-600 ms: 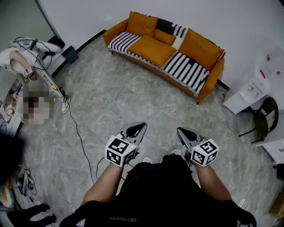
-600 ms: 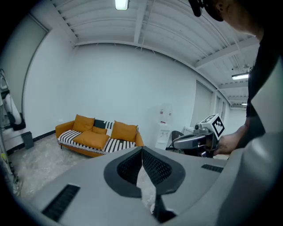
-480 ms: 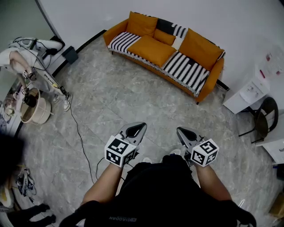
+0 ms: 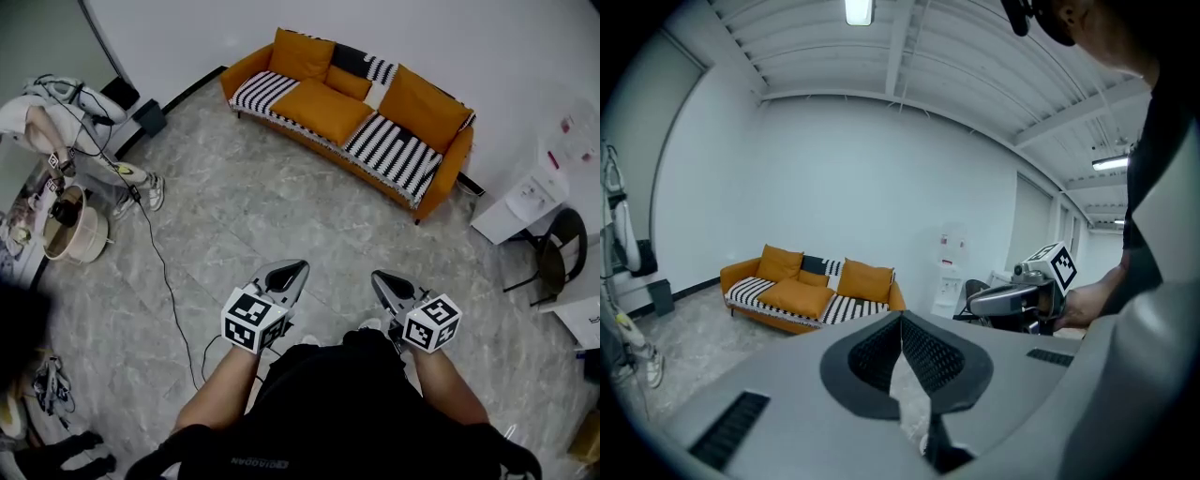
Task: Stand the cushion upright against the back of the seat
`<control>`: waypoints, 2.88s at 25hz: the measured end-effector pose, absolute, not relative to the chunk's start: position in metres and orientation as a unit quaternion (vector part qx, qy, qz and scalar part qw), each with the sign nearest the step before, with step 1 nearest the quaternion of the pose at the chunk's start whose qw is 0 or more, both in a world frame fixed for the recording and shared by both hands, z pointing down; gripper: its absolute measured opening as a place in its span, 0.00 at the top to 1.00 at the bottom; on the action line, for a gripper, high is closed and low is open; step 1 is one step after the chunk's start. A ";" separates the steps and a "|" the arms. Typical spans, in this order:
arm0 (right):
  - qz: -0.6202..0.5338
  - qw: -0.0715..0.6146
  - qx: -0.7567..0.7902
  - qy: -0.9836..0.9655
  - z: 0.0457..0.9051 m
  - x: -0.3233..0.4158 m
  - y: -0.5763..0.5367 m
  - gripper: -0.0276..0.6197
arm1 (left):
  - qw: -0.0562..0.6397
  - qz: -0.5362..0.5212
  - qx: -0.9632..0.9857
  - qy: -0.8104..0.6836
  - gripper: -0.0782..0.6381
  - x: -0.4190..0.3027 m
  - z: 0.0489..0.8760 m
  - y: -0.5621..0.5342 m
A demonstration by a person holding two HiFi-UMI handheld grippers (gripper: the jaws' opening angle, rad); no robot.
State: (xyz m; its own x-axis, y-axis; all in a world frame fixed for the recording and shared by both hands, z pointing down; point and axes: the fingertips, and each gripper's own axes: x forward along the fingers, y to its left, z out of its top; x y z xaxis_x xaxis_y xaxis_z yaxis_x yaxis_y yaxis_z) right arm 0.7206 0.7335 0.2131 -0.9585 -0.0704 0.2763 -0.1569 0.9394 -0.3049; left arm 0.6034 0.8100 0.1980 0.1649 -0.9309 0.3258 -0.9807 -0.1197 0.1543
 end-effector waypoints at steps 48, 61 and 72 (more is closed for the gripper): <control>0.152 0.159 -0.003 -0.975 0.232 0.549 0.705 0.90 | 0.215 0.059 0.672 -0.706 0.87 0.456 0.222 0.819; 0.158 0.136 0.004 -0.978 0.220 0.458 0.594 0.90 | 0.194 0.079 0.682 -0.701 0.87 0.373 0.201 0.708; 0.181 0.133 0.036 -0.974 0.235 0.456 0.532 0.90 | 0.203 0.090 0.696 -0.683 0.87 0.353 0.206 0.634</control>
